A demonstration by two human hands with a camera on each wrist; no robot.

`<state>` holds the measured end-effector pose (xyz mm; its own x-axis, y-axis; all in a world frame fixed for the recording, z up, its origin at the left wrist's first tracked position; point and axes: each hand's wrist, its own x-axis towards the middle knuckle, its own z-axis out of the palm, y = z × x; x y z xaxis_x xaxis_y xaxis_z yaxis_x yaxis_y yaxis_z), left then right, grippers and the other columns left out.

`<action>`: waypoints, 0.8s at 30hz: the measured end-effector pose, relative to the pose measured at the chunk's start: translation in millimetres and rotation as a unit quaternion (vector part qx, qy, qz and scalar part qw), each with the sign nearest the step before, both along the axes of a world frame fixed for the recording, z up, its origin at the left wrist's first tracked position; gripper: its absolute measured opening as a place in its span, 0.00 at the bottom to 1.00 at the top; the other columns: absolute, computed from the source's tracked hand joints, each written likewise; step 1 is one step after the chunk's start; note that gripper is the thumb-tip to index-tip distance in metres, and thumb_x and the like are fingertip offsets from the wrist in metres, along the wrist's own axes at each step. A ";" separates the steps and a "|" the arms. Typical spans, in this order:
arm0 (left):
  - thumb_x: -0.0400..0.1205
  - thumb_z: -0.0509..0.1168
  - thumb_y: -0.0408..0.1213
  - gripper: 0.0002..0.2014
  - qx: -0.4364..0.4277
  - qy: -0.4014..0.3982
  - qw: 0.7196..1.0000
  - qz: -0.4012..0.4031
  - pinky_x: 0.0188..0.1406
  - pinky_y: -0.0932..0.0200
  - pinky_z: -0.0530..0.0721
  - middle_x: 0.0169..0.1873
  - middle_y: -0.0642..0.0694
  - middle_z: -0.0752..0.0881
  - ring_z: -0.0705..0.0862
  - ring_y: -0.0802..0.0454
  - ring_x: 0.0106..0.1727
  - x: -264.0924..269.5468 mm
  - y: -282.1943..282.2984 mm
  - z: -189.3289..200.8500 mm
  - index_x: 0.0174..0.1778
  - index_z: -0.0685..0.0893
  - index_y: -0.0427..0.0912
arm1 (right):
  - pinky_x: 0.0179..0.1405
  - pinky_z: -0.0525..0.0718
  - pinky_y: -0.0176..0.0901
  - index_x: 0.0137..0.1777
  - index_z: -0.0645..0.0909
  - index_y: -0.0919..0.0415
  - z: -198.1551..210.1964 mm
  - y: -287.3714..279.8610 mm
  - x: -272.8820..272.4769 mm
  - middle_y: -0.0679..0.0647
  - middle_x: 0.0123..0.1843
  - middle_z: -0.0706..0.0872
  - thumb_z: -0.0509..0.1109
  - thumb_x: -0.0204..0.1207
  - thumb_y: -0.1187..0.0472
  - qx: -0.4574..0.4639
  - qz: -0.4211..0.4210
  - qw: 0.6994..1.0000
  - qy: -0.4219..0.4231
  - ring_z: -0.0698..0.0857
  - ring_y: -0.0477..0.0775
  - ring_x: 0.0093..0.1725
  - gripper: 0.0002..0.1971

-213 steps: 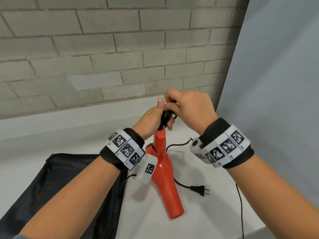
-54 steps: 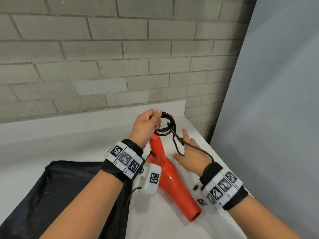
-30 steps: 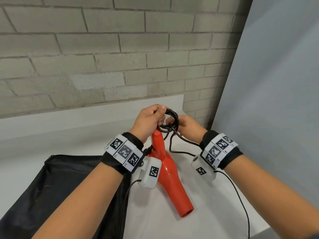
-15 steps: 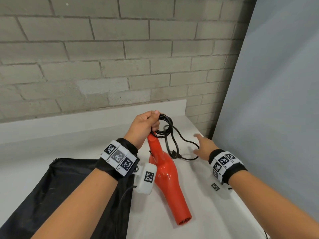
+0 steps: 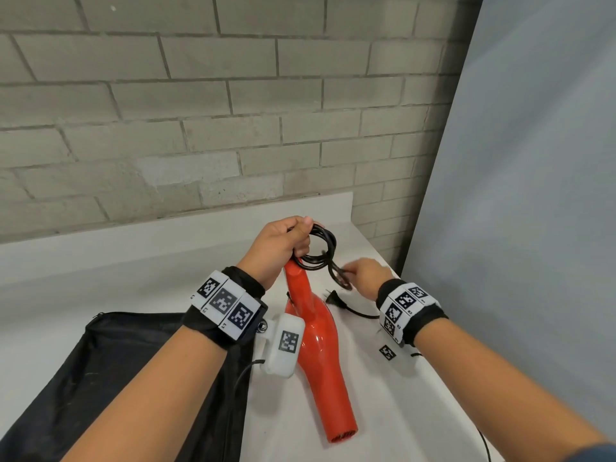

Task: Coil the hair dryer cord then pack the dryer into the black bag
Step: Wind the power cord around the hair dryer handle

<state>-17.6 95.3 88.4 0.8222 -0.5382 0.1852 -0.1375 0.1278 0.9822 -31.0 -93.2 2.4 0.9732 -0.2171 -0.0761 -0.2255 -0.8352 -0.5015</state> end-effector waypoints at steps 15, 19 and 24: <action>0.83 0.55 0.40 0.11 0.020 -0.031 0.999 -0.012 0.29 0.75 0.73 0.18 0.58 0.69 0.68 0.62 0.23 2.4 -1.4 1.3 0.45 0.83 0.42 | 0.43 0.67 0.10 0.60 0.81 0.62 41.4 37.3 -34.5 0.38 0.49 0.80 0.64 0.79 0.62 0.190 0.128 0.961 -0.157 0.76 0.22 0.45 0.12; 0.84 0.54 0.39 0.13 0.007 0.000 1.000 -0.022 0.27 0.74 0.70 0.15 0.59 0.68 0.66 0.61 0.21 1.2 -0.5 2.5 0.42 0.83 0.42 | 0.49 0.75 0.26 0.41 0.81 0.58 18.5 25.2 -23.5 0.51 0.38 0.85 0.59 0.81 0.64 0.185 0.105 0.967 -0.137 0.81 0.32 0.39 0.11; 0.83 0.56 0.42 0.13 0.003 0.015 1.000 -0.016 0.28 0.72 0.70 0.15 0.59 0.67 0.66 0.60 0.22 0.1 2.0 3.5 0.40 0.83 0.43 | 0.49 0.78 0.41 0.46 0.80 0.57 -11.5 8.9 -9.1 0.51 0.39 0.85 0.55 0.83 0.60 0.106 0.048 0.993 -0.018 0.82 0.52 0.41 0.12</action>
<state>-17.5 97.3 91.9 0.8097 -0.5654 0.1572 -0.1043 0.1250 0.9867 -40.1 -84.3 -9.1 0.9916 -0.1054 -0.0744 -0.1279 -0.7266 -0.6750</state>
